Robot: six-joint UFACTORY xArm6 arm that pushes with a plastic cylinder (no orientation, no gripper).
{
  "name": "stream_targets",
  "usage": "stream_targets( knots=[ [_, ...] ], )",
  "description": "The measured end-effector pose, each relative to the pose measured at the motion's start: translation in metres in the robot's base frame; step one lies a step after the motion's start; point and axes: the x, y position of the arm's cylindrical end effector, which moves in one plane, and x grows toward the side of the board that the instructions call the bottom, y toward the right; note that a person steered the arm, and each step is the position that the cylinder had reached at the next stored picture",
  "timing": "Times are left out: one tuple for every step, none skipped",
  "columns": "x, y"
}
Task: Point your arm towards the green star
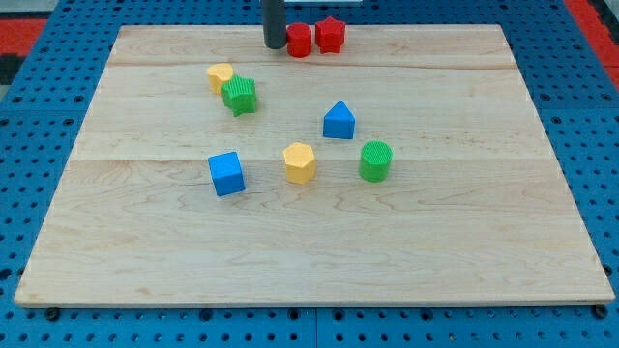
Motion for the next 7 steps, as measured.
stream_targets(
  knots=[
    [-0.001, 0.005],
    [-0.002, 0.005],
    [-0.002, 0.005],
    [0.022, 0.019],
    [0.057, 0.024],
    [0.086, 0.023],
    [0.087, 0.013]
  ],
)
